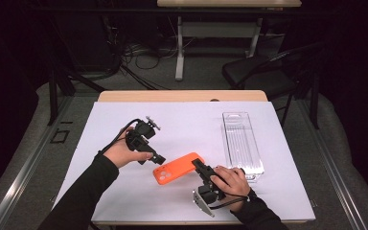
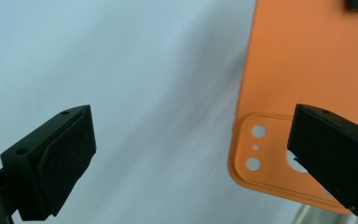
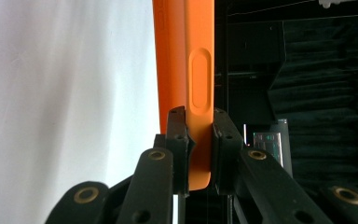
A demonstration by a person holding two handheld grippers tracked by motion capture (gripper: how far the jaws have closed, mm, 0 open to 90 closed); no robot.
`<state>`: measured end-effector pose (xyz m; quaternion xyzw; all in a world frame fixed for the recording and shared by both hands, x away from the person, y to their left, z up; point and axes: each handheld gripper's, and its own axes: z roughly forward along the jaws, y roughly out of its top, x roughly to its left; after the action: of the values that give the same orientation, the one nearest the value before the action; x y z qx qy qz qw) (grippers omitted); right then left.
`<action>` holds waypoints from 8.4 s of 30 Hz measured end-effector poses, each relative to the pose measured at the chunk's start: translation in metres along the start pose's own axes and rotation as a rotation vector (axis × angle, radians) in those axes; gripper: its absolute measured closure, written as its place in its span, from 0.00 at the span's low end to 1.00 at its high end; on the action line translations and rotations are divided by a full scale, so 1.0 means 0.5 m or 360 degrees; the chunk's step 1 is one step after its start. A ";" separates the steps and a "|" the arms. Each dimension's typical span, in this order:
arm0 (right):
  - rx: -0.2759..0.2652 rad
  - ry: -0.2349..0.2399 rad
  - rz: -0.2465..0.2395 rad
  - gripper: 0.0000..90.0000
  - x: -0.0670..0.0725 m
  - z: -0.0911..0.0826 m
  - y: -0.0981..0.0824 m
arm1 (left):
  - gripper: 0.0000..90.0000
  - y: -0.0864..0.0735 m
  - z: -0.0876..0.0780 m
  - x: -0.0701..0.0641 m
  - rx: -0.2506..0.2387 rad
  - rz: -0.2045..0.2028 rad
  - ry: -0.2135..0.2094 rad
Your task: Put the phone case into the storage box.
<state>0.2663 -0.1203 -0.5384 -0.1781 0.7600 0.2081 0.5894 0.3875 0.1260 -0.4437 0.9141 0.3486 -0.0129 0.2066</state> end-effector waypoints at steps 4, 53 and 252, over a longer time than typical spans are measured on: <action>-0.0004 0.0005 0.0000 0.90 0.000 0.000 0.000 | 0.02 -0.016 0.003 0.011 -0.0056 -0.0041 0.0041; -0.0034 0.0264 0.0459 0.90 -0.049 -0.006 -0.008 | 0.17 -0.163 -0.005 0.042 -0.0391 -0.0200 0.0138; -0.0396 0.0643 0.2314 0.75 -0.006 0.021 -0.057 | 0.94 -0.136 -0.002 -0.031 -0.0949 -0.0471 -0.0436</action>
<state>0.2904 -0.1389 -0.5409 0.2673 0.7500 0.5910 0.1294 0.3318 0.1621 -0.4651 0.7431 0.4347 -0.0628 0.5049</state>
